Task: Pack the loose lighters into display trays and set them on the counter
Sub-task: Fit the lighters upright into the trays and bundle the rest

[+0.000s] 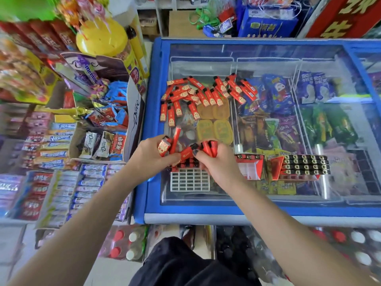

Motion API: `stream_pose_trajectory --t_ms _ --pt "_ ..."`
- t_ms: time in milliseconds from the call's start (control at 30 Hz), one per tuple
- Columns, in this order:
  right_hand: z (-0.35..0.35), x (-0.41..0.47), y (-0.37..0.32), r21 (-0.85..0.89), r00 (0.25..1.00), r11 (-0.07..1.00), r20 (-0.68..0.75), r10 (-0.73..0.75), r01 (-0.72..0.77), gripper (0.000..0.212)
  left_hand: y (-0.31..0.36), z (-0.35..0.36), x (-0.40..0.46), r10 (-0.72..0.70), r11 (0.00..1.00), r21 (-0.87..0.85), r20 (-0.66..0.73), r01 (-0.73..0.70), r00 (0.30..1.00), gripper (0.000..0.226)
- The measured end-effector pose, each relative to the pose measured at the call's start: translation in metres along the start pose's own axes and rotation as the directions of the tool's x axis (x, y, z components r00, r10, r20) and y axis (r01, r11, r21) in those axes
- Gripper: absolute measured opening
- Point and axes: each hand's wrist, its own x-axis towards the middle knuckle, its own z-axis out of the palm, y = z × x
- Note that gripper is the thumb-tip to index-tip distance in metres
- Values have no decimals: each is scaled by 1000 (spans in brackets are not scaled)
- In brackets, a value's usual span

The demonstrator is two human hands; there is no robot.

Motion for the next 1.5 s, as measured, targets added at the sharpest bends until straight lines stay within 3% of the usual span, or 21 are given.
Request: stream_pose_trajectory --t_ms 133,233,400,633,833,1300,1500 --pt "2 -8 16 -59 999 998 -30 -30 28 4 -14 1 -3 25 999 31 -38 -24 999 19" --pt "4 -12 27 -205 992 972 -24 -123 115 13 -24 4 -1 51 986 161 -101 -34 994 18" --pt "16 -15 55 -550 934 764 93 -345 338 19 -40 17 3 148 927 360 -107 -101 983 19" --pt "32 -8 85 -716 878 581 94 -468 387 24 -54 31 4 159 898 426 -74 -113 984 19" --pt "37 -3 89 -755 858 518 112 -501 402 22 -54 32 5 168 905 405 -65 -128 984 18" --pt "49 -1 88 -767 827 484 107 -551 421 20 -51 30 9 126 913 395 -36 -101 991 22" --pt "49 1 88 -816 803 386 150 -577 430 21 -50 31 9 125 916 390 -41 -99 991 22"
